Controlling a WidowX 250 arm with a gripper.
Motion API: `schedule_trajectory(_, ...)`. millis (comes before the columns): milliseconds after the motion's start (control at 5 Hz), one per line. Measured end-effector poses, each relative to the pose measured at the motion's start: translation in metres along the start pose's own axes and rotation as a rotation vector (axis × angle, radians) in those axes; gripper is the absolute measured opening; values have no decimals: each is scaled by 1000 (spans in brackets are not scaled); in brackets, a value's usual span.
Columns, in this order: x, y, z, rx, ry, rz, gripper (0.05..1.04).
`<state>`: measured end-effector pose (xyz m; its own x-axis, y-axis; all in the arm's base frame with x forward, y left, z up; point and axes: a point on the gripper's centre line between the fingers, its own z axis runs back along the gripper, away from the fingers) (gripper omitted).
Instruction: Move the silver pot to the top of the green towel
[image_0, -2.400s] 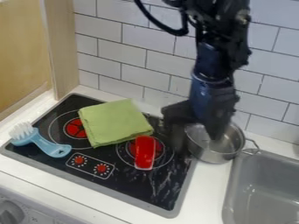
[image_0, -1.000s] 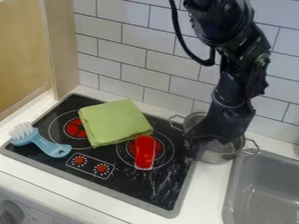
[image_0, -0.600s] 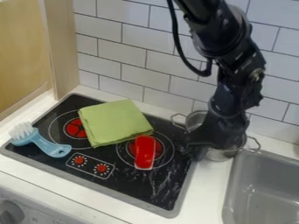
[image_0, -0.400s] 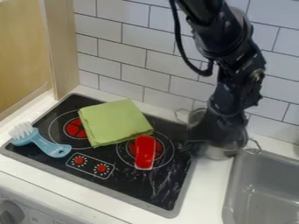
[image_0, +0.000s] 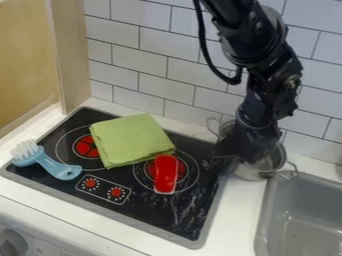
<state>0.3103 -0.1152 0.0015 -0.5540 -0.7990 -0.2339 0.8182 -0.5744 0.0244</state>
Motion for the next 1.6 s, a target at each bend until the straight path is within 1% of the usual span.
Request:
schedule_trajectory(200, 3, -3, 2, 11, -18, -6, 68)
schedule_trajectory(600, 10, -20, 27, 76, -77, -27, 67)
schedule_trajectory(800, 4, -33, 39, 113, -112, -26, 67)
schedule_trajectory(1000, -17, -56, 47, 141, -121, 31, 67)
schedule_trajectory(1200, -43, -76, 46, 139, -109, 88, 67)
schedule_trajectory(1400, -69, -89, 42, 125, -76, 145, 67)
schedule_trajectory(1600, -90, -101, 38, 112, -48, 202, 67)
